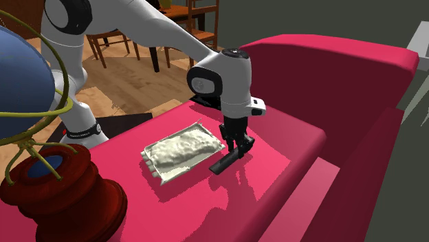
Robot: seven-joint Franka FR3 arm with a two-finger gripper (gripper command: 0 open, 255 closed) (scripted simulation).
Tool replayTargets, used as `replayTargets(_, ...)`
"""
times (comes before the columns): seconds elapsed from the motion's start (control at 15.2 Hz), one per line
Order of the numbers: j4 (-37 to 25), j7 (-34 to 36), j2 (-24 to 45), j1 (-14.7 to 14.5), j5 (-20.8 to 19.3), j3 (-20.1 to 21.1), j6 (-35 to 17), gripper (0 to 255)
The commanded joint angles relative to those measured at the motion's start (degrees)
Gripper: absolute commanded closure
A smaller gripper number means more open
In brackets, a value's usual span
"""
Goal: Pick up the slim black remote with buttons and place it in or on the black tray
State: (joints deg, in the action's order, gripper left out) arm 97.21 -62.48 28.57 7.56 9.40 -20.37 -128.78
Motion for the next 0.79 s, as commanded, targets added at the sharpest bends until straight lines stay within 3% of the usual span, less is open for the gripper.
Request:
replayTargets(0.0,-0.11,-0.17,0.34,0.17,0.11,0.05,0.06,255)
replayTargets(0.73,-3.44,0.66,-3.31,-0.34,-1.49,-0.88,6.86,255)
